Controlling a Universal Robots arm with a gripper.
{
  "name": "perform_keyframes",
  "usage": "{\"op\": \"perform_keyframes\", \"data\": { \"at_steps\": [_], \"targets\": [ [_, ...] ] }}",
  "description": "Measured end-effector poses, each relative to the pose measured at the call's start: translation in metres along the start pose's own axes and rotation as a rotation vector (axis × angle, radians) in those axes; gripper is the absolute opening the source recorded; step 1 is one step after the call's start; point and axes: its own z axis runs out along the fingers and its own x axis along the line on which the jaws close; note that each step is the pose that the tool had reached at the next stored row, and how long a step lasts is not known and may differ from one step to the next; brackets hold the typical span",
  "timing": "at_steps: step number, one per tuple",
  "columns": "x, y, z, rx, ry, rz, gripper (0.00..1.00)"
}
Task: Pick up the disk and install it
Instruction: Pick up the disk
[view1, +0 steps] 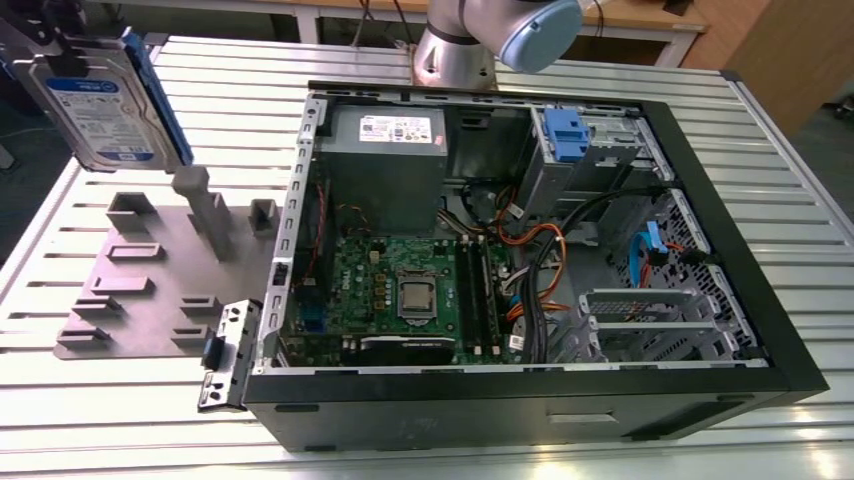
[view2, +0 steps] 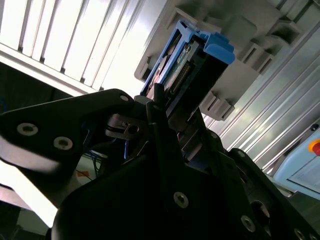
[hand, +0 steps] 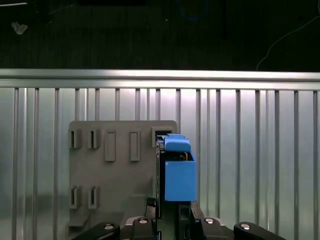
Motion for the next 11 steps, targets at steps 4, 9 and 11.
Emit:
{"op": "perform_keyframes", "data": {
  "at_steps": [4, 9, 11],
  "targets": [
    [-0.0002, 0.0000, -0.0081, 0.0001, 0.0000, 0.000, 0.35],
    [-0.0004, 0.0000, -0.0179, 0.0000, 0.0000, 0.000, 0.35],
    [-0.0005, 0.0000, -0.0223, 0.0000, 0.0000, 0.000, 0.35]
  ]
}}
